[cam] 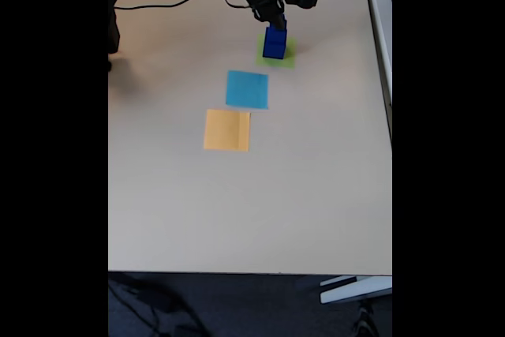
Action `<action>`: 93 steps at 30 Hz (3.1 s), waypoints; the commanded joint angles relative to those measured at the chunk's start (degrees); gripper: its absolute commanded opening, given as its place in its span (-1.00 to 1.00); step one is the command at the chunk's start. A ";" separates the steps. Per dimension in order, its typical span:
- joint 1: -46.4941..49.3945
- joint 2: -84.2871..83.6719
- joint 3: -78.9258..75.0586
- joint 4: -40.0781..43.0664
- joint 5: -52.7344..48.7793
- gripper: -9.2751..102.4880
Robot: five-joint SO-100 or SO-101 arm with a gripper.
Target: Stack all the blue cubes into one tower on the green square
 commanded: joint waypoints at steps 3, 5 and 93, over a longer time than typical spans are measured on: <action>-0.35 1.14 -0.44 -1.14 -0.53 -0.84; -0.35 1.14 -0.44 -1.14 -0.70 -0.84; 1.23 0.70 2.90 -2.11 -2.20 -0.84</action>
